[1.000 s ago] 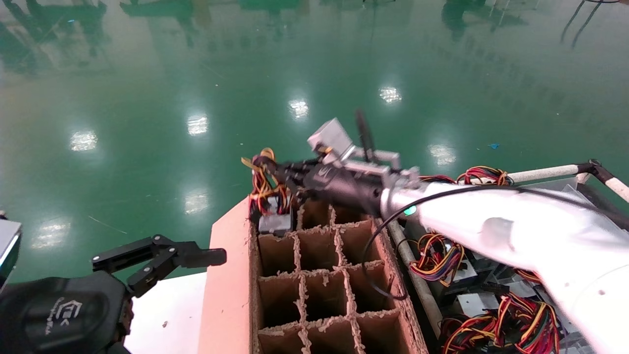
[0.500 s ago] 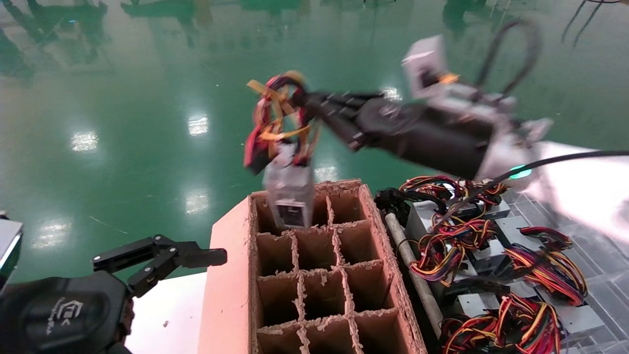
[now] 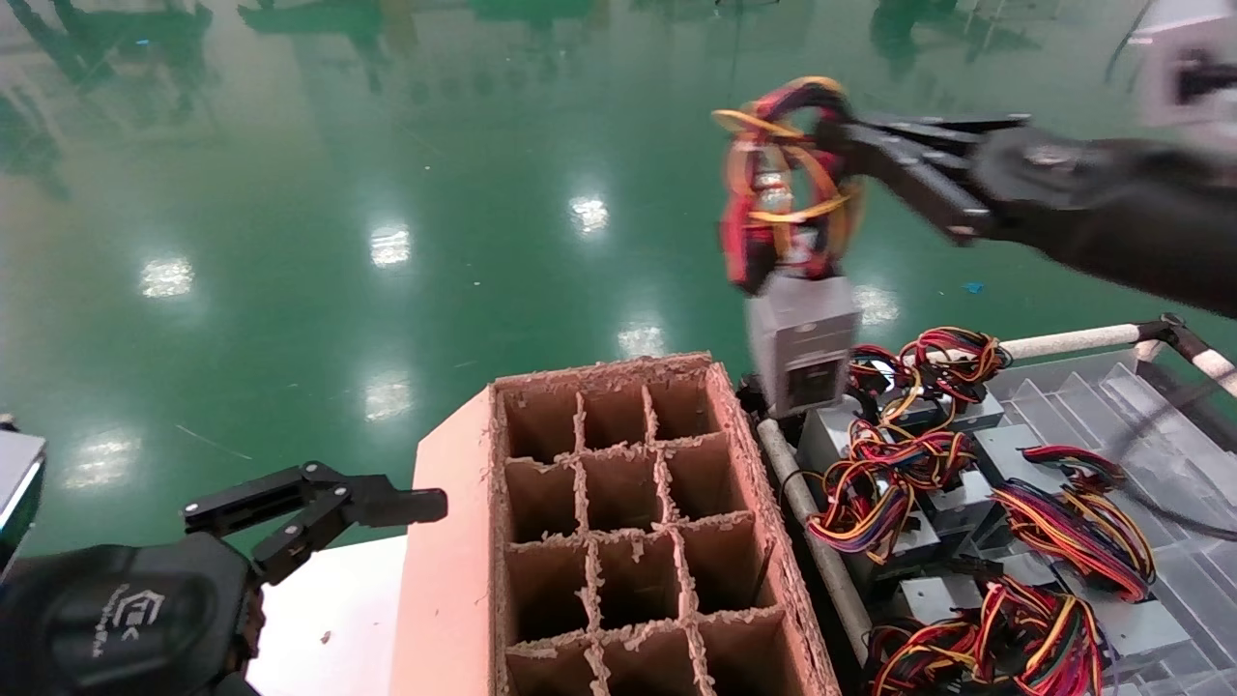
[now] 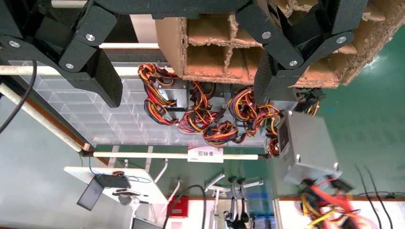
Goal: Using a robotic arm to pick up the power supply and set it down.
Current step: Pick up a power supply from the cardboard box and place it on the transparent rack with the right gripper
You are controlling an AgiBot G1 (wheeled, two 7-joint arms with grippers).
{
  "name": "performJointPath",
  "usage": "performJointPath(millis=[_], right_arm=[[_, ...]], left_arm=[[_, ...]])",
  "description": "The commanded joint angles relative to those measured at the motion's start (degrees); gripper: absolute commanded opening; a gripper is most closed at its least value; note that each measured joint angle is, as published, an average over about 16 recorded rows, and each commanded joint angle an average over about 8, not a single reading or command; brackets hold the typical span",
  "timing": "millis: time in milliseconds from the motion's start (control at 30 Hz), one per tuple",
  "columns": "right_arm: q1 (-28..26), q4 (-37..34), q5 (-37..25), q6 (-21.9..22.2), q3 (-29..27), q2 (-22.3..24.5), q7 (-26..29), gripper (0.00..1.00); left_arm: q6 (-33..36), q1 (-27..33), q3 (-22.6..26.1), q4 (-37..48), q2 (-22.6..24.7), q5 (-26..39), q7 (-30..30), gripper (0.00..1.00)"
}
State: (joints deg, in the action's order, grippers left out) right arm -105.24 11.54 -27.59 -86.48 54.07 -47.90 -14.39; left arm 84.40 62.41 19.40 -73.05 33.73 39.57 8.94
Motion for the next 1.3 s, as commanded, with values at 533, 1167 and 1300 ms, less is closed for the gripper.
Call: performJointPath(millis=[533, 1167, 1300], right_arm=[[-3.16, 3.14, -3.65, 0.79, 1.22, 19.74, 2.70, 0.00], [-1.15, 6.73, -7.65, -3.50, 4.15, 36.99, 5.12, 0.00], [1.16, 8.62, -6.28, -4.43, 5.03, 40.29, 5.62, 0.00]], left_arm=[[-0.01, 0.01, 0.02, 0.00, -0.01, -0.01, -0.01, 1.00], [-0.02, 0.01, 0.04, 0.00, -0.02, -0.03, -0.02, 1.00], [-0.02, 0.01, 0.05, 0.00, -0.02, -0.03, -0.02, 1.00]])
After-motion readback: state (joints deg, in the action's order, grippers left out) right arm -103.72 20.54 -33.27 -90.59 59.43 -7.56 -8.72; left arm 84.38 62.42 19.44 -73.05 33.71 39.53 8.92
